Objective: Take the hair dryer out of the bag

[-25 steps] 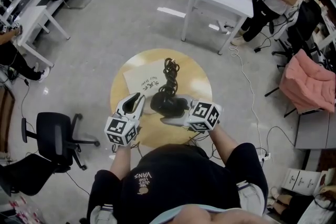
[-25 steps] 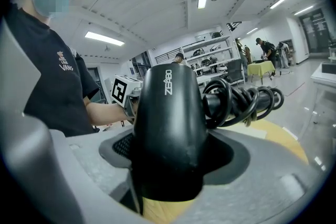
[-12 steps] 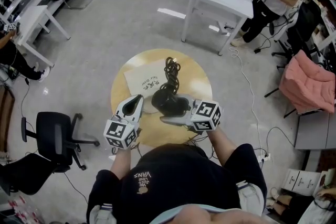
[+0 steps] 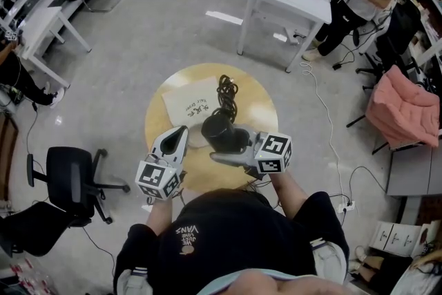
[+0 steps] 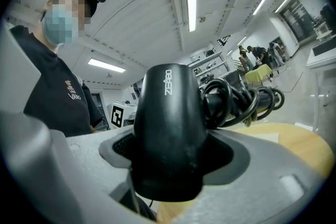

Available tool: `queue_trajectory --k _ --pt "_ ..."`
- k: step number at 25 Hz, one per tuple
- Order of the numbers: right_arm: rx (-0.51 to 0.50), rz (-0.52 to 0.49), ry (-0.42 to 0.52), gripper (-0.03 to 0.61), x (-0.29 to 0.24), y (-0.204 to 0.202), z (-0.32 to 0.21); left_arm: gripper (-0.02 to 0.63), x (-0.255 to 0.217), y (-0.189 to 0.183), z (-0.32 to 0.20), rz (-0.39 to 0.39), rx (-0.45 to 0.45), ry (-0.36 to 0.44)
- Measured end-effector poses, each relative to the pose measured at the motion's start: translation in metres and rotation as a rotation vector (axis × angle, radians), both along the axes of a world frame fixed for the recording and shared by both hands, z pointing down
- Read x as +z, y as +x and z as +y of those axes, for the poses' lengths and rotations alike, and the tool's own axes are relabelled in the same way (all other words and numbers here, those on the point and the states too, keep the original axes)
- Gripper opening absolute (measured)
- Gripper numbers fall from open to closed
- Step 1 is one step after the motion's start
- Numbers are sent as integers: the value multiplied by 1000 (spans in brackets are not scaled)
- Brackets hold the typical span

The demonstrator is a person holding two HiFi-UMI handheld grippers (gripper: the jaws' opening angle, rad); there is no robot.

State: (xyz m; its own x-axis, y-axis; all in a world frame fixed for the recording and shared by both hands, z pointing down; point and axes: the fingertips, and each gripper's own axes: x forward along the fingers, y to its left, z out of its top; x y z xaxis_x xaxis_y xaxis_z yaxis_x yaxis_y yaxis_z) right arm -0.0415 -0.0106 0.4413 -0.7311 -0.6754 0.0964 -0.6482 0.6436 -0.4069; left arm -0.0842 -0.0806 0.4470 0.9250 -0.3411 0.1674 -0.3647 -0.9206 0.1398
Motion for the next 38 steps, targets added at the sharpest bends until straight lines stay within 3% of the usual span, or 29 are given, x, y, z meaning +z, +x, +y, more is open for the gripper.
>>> queue_trajectory --k 18,29,38 --pt "35 -123 54 351 -19 -1 9 14 -12 -8 10 25 10 20" --pt "115 -147 55 353 -11 2 -1 12 -11 -19 6 42 -3 16" --pt "105 -149 35 351 -8 2 -7 12 -10 -16 0 36 -1 14"
